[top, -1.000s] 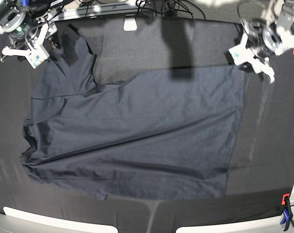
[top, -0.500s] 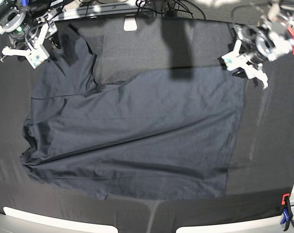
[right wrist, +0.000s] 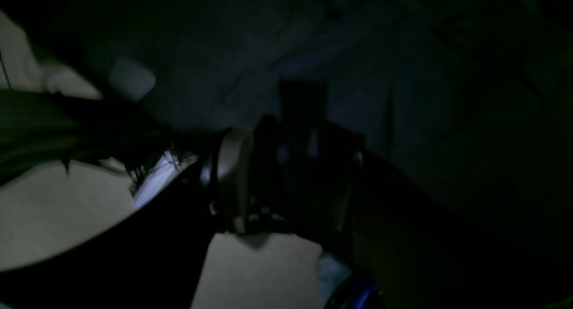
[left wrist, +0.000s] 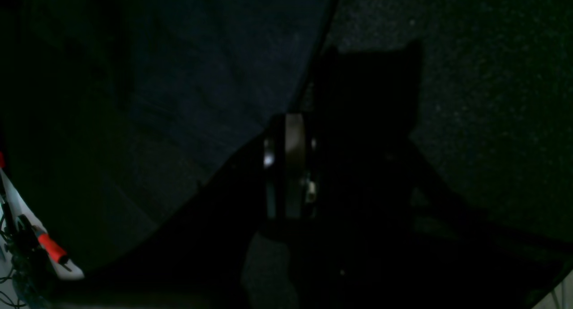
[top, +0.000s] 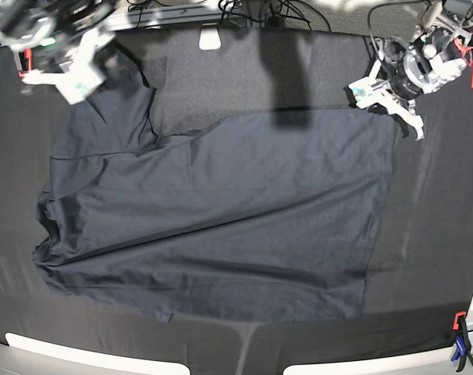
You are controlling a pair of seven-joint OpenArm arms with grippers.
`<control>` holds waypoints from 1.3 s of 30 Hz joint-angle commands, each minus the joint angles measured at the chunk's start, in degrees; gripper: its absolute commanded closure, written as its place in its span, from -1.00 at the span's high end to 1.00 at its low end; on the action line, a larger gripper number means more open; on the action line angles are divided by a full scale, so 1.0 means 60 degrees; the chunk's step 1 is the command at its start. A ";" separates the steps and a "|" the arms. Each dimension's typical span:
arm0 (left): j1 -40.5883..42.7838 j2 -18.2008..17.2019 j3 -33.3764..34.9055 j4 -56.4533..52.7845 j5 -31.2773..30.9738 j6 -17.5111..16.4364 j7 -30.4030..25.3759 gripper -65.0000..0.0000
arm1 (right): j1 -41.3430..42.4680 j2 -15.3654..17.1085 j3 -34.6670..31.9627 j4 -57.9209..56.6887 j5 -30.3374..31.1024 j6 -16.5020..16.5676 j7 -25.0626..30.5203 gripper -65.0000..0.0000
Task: Layout the t-shirt on the table in an organized manner, then fold the t-shirt properly
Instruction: 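Grasp the collar edge with both grippers and pull it taut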
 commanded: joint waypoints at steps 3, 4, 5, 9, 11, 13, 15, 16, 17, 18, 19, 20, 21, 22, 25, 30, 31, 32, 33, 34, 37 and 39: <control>-0.0004 -0.0117 -0.0036 0.0098 0.0098 0.0062 0.0353 -1.00 | -0.0036 0.0138 -0.1086 0.0160 -0.0481 0.0210 0.0215 -0.20; -0.0004 -0.0117 -0.0036 0.0113 0.0098 0.0062 0.0430 -1.00 | -0.0033 0.0197 -0.1494 0.0160 -0.0882 0.0210 0.0248 -0.20; 0.0000 -0.0113 -0.0036 0.0135 0.0091 0.0062 0.0484 -1.00 | -0.0033 0.0244 -0.1865 0.0160 -0.1428 0.0210 0.0353 -0.20; -0.0004 -0.0109 -0.0036 0.0175 0.0084 0.0087 0.0488 -1.00 | -0.0033 0.0576 -0.3155 -0.0015 -0.3738 -0.1672 0.0692 -0.20; 0.0000 -0.0113 -0.0036 0.0171 0.0084 0.0087 0.0492 -1.00 | -0.0033 0.0688 -0.3716 -0.0131 -0.4637 -0.2466 0.0692 -0.20; -0.0004 -0.0109 -0.0036 0.0175 0.0084 0.0091 0.0492 -1.00 | -0.0029 0.0710 -0.4233 -0.0317 -0.5373 -0.3078 0.0794 -0.20; -0.0004 -0.0113 -0.0036 0.0175 0.0084 0.0091 0.0492 -1.00 | -0.0022 0.0707 -0.4666 -0.0656 -0.5989 -0.3807 0.0962 -0.20; -0.0004 -0.0113 -0.0036 0.0171 0.0084 0.0091 0.0492 -1.00 | 0.0000 0.0707 -0.4863 -0.0896 -0.6320 -0.4255 0.0980 -0.20; -0.0004 -0.0113 -0.0036 0.0175 0.0084 0.0091 0.0492 -1.00 | 0.0029 0.0707 -0.5034 -0.1188 -0.6630 -0.4703 0.0984 -0.20; -0.0004 -0.0113 -0.0036 0.0175 0.0084 0.0091 0.0492 -1.00 | 0.0087 0.0707 -0.5187 -0.1512 -0.6849 -0.5125 0.0987 -0.20; -0.0004 -0.0113 -0.0036 0.0175 0.0084 0.0091 0.0492 -1.00 | 0.0178 0.0707 -0.5315 -0.1872 -0.7016 -0.5501 0.0987 -0.20; -0.0004 -0.0113 -0.0036 0.0175 0.0084 0.0091 0.0492 -1.00 | 0.0295 0.0710 -0.5439 -0.2255 -0.7162 -0.5843 0.0987 -0.20; 0.0000 -0.0113 -0.0036 0.0175 0.0084 0.0087 0.0492 -1.00 | 0.0412 0.0707 -0.5544 -0.2630 -0.7304 -0.6073 0.0984 -0.20; 0.0000 -0.0113 -0.0036 0.0175 0.0084 0.0087 0.0492 -1.00 | 0.0546 0.0707 -0.5661 -0.3005 -0.7417 -0.6273 0.0987 -0.20; -0.0004 -0.0113 -0.0036 0.0175 0.0084 0.0091 0.0492 -1.00 | 0.0962 0.0710 -0.5963 -0.3931 -0.7781 -0.6470 0.0984 -0.20; 0.0000 -0.0113 -0.0036 0.0171 0.0080 0.0091 0.0492 -1.00 | 0.1501 0.0710 -0.6371 -0.4411 -0.7919 -0.6470 0.0980 -0.20; 0.0000 -0.0113 -0.0036 0.0171 0.0084 0.0087 0.0492 -1.00 | 0.1559 0.0707 -0.6422 -0.4411 -0.8025 -0.6470 0.0980 -0.20; 0.0000 -0.0113 -0.0036 0.0171 0.0084 0.0091 0.0492 -1.00 | 0.1559 0.0707 -0.6459 -0.4411 -0.8123 -0.6470 0.0976 -0.20; -0.0004 -0.0117 -0.0036 0.0171 0.0080 0.0091 0.0492 -1.00 | 0.1555 0.0710 -0.6502 -0.4404 -0.8164 -0.6470 0.0976 -0.20; 0.0000 -0.0113 -0.0036 0.0171 0.0084 0.0091 0.0492 -1.00 | 0.1548 0.0710 -0.6517 -0.4404 -0.8193 -0.6466 0.0976 -0.20; 0.0000 -0.0113 -0.0036 0.0171 0.0084 0.0091 0.0492 -1.00 | 0.1548 0.0710 -0.6543 -0.4404 -0.8353 -0.6466 0.0820 -0.43; 0.0000 -0.0113 -0.0036 0.0171 0.0084 0.0091 0.0492 -1.00 | 0.1548 0.0710 -0.6543 -0.4404 -0.8499 -0.6470 0.0787 -0.76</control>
